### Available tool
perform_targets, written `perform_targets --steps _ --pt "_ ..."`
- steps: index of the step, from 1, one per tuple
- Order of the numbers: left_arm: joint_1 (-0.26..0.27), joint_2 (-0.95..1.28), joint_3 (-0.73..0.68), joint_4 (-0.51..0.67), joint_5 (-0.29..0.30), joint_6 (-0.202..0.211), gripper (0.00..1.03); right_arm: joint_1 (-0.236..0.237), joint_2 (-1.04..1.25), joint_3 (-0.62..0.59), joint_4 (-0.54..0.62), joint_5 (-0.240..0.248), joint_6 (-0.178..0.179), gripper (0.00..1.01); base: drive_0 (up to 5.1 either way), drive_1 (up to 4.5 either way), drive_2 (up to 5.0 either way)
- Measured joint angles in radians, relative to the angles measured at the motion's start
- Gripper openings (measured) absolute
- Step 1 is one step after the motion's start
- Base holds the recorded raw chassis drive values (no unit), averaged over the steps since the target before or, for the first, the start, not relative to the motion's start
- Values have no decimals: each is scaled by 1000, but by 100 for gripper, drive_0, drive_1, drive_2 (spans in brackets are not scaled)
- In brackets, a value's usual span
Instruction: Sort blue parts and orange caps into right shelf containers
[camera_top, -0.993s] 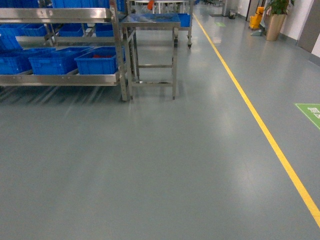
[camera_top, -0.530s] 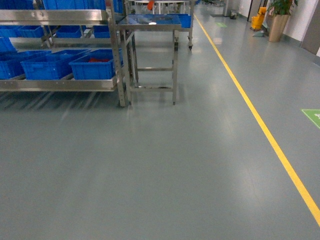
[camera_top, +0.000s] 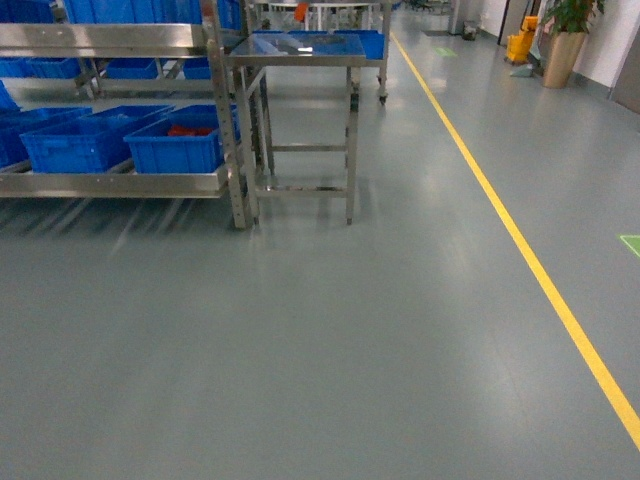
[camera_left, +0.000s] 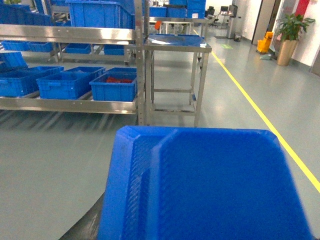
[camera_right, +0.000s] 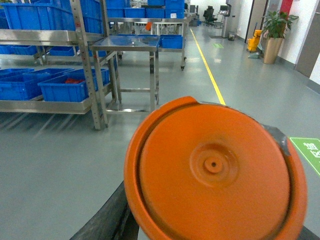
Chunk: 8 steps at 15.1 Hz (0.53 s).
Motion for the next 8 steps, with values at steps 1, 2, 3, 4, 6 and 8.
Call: perform_targets --steps 1,2,3,4,6,8 --pt "0 0 0 -2 0 0 43 0 0 0 -3 0 0 44 -6 427 -439" --pt "0 0 0 2 0 0 43 0 0 0 1 0 0 44 -7 426 -441" --pt "0 0 0 -1 -1 0 43 0 0 0 -2 0 0 44 -6 428 -439" --pt "0 0 0 0 0 0 43 0 0 0 0 0 0 44 -3 431 -436" --pt "0 0 0 -2 0 0 43 0 0 0 -2 0 0 44 -4 429 -437" --pt "0 0 0 0 1 0 43 0 0 0 -1 0 0 44 -7 427 -440"
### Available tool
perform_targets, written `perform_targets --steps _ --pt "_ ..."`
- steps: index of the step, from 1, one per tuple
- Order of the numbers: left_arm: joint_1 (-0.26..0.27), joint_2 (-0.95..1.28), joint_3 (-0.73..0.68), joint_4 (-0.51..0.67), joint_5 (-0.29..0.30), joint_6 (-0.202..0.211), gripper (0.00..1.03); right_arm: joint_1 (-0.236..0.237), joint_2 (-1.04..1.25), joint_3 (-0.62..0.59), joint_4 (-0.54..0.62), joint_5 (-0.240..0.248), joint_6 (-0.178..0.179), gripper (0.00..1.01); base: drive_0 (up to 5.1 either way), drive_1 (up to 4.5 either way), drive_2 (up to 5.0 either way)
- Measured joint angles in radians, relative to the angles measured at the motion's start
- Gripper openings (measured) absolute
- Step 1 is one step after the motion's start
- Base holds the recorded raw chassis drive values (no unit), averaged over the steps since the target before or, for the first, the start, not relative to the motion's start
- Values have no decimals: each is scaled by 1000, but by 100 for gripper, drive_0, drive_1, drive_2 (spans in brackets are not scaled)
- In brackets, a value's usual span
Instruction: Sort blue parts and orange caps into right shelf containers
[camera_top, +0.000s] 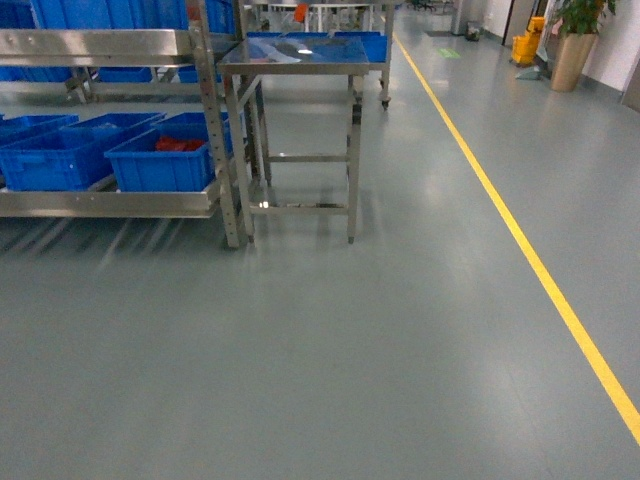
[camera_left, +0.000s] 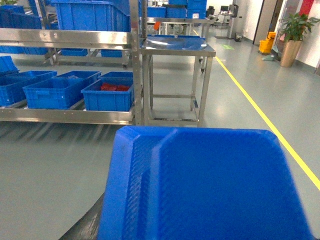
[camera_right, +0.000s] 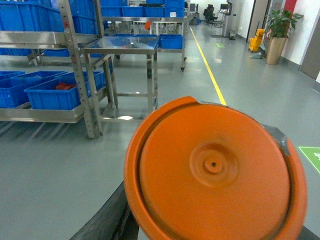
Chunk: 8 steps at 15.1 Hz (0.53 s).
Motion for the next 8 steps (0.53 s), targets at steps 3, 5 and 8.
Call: perform_targets --steps 3,5,8 --pt "0 0 0 0 0 0 43 0 0 0 -1 0 0 44 -4 430 -437" --pt "0 0 0 2 -1 0 43 0 0 0 0 0 0 44 -8 425 -441" --pt "0 0 0 -2 0 0 43 0 0 0 -2 0 0 44 -5 428 -438"
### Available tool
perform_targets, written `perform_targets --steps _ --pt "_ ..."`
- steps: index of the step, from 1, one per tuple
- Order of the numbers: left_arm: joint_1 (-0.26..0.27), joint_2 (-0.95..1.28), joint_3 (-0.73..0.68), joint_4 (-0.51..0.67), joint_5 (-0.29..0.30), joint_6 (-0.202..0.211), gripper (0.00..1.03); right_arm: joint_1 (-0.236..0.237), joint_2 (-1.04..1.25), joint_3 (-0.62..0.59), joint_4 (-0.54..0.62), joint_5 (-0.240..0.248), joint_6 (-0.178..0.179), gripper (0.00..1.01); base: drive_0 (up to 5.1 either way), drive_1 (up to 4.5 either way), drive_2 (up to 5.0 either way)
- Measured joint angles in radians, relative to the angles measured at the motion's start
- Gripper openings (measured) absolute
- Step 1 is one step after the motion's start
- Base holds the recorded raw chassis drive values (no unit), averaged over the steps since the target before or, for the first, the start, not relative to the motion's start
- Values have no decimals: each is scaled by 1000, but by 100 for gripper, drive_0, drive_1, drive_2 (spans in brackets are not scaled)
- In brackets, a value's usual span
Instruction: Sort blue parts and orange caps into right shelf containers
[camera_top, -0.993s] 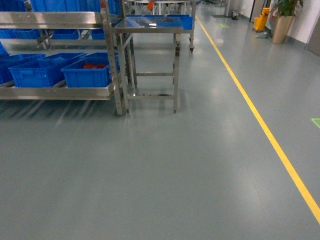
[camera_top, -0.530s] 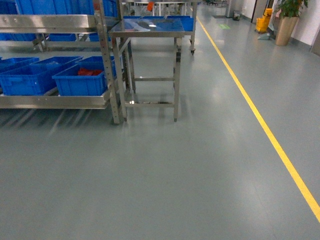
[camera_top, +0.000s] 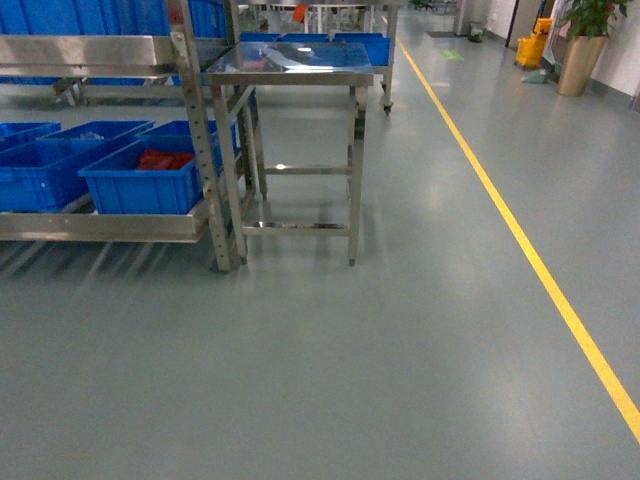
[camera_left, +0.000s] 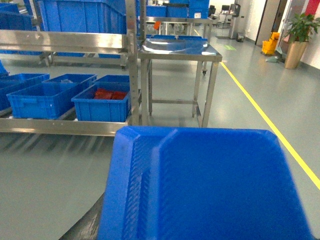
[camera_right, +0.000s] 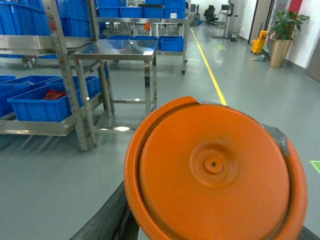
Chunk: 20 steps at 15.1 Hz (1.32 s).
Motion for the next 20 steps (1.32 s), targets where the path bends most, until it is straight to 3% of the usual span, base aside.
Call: perform_targets --steps 20 --pt "0 0 0 2 -2 0 43 0 0 0 5 0 0 44 -1 432 -434"
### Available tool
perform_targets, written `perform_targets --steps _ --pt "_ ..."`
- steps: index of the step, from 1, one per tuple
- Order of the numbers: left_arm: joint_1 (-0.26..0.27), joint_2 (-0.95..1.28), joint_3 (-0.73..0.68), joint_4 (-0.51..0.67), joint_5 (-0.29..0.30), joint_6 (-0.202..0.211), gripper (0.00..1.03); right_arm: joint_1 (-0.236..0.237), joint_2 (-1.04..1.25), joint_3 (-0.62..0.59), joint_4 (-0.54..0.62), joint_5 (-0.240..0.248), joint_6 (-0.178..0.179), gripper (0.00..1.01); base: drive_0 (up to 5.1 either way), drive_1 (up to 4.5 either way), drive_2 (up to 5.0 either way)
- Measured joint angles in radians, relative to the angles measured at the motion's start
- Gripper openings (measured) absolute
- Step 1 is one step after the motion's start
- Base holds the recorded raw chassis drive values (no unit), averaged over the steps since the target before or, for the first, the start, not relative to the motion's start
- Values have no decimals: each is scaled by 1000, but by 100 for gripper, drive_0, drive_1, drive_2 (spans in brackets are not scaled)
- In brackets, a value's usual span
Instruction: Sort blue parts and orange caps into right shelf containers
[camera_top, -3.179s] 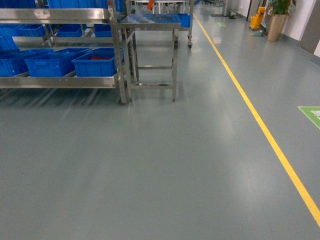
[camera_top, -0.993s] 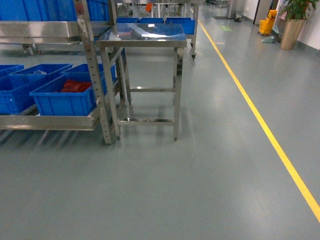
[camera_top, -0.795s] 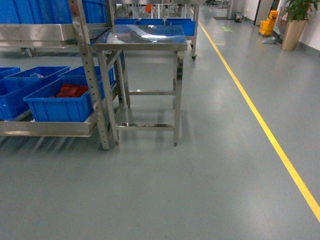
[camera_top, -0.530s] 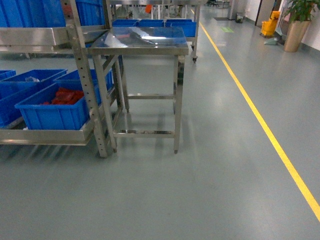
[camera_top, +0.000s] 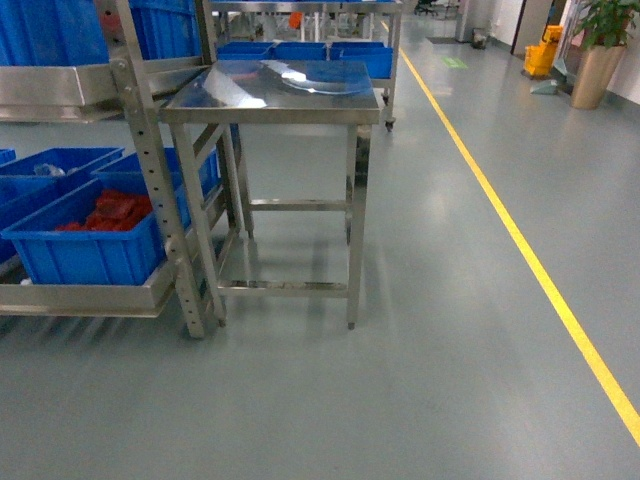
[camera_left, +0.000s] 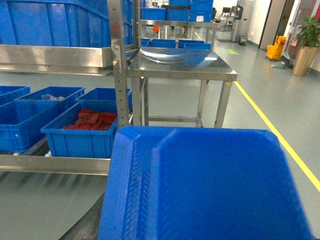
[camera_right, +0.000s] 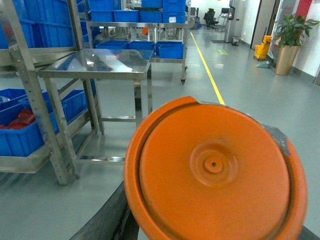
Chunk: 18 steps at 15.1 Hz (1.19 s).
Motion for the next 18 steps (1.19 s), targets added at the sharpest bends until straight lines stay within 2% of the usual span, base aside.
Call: perform_targets --steps 8,13,18 --pt "0 0 0 -1 0 0 43 0 0 0 -2 0 0 44 5 434 -424" --pt "0 0 0 2 2 0 43 0 0 0 0 0 0 44 0 0 0" --pt "0 0 0 0 2 0 43 0 0 0 -2 0 0 44 -497 247 247"
